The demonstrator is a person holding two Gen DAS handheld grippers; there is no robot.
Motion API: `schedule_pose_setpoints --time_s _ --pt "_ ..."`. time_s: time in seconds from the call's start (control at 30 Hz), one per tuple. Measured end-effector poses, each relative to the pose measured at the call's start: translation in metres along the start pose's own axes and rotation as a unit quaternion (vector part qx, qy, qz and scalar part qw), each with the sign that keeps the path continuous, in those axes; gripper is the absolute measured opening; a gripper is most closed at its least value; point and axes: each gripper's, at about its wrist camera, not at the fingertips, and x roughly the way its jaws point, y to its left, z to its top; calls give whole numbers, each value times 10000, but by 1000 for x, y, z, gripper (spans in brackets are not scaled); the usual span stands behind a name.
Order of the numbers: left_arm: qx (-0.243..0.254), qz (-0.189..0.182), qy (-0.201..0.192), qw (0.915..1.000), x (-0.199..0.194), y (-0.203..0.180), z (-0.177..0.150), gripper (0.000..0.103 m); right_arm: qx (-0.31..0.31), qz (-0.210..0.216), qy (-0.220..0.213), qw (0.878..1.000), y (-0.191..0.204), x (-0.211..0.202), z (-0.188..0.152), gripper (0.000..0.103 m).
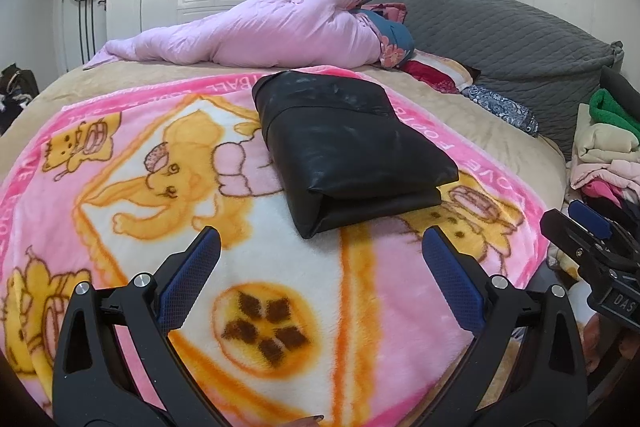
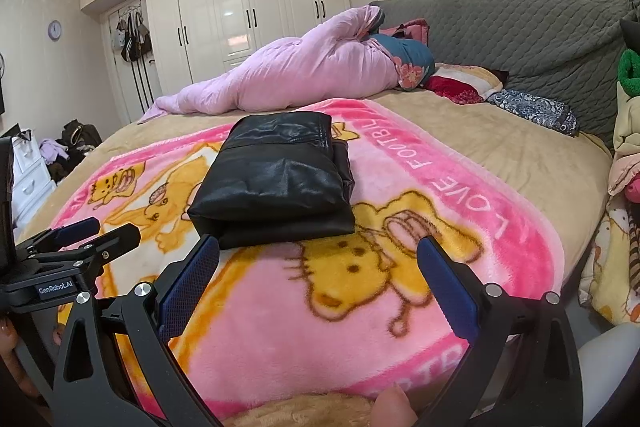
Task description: Fold large clothes
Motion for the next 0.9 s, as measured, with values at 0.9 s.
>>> schedule_pose_setpoints --time_s 0.9 --pt "30 123 4 9999 -2 6 -1 94 -37 -16 24 10000 1 0 1 99"
